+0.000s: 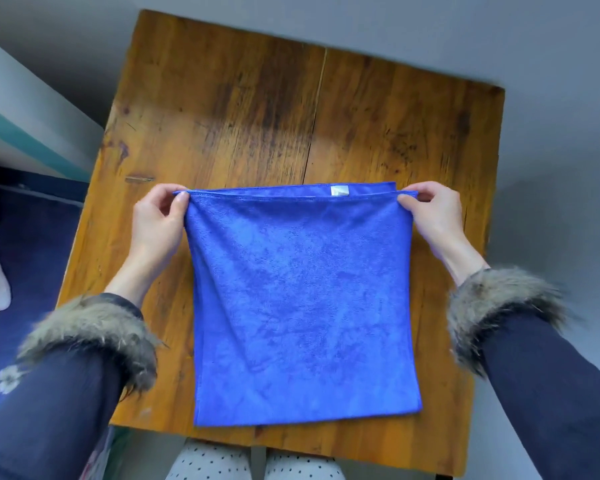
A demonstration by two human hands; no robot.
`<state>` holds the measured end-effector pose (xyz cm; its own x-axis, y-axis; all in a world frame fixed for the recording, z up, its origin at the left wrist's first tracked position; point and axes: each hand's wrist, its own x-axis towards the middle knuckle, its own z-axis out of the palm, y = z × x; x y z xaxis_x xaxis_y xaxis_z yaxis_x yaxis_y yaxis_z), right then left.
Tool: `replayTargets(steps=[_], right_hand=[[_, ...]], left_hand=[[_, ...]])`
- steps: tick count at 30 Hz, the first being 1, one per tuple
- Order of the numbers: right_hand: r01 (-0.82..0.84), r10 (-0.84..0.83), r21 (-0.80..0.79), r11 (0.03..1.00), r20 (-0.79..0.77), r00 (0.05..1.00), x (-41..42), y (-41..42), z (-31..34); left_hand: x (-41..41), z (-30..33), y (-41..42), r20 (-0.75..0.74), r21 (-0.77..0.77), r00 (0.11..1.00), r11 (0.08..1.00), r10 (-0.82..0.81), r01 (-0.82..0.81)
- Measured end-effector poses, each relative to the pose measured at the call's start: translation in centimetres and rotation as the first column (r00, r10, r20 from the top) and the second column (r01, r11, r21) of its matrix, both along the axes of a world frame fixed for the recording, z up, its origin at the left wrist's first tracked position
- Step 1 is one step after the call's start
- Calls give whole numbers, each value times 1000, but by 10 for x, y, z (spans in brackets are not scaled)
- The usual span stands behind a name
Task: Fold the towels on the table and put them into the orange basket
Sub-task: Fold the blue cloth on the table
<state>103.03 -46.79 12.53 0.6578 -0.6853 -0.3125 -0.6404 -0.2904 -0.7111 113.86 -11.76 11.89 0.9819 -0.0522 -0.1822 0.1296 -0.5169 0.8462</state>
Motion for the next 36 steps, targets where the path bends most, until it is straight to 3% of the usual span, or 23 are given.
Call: replayTargets(steps=[3, 6, 10, 13, 15, 19, 23, 25, 28, 36], right_hand=[[-63, 60, -124, 990, -33, 998, 11, 0, -9], [-251, 232, -264, 931, -102, 967, 19, -4, -19], [-522, 474, -358, 774, -220, 853, 27, -10, -24], [-671, 592, -342, 658, -316, 741, 33, -11, -21], [-710, 616, -299, 637, -356, 703, 37, -10, -19], [-637, 559, -181, 749, -342, 755, 42, -8, -15], [-628, 542, -175, 758, -367, 756, 39, -9, -14], [-565, 488, -173, 807, -343, 803, 35, -11, -11], [-445, 397, -154, 882, -266, 879, 28, -11, 0], [-210, 202, -93, 973, -82, 976, -12, -6, 70]], left_hand=[[11, -17, -2, -18, 224, 999, 973, -44, 47], [22, -29, 0, -28, 447, 982, 877, -185, 178], [34, -31, -3, -43, 521, 942, 797, -334, 306], [38, -29, -8, -95, 545, 906, 741, -412, 393], [41, -29, -10, -153, 535, 893, 725, -422, 435], [42, -24, -16, -196, 445, 907, 790, -374, 422], [43, -20, -10, -212, 346, 947, 888, -241, 303], [43, -18, -6, -238, 307, 948, 910, -212, 281], [45, -11, -4, -257, 223, 942, 935, -218, 277], [28, 54, 3, -229, -34, 931, 959, -283, 283]])
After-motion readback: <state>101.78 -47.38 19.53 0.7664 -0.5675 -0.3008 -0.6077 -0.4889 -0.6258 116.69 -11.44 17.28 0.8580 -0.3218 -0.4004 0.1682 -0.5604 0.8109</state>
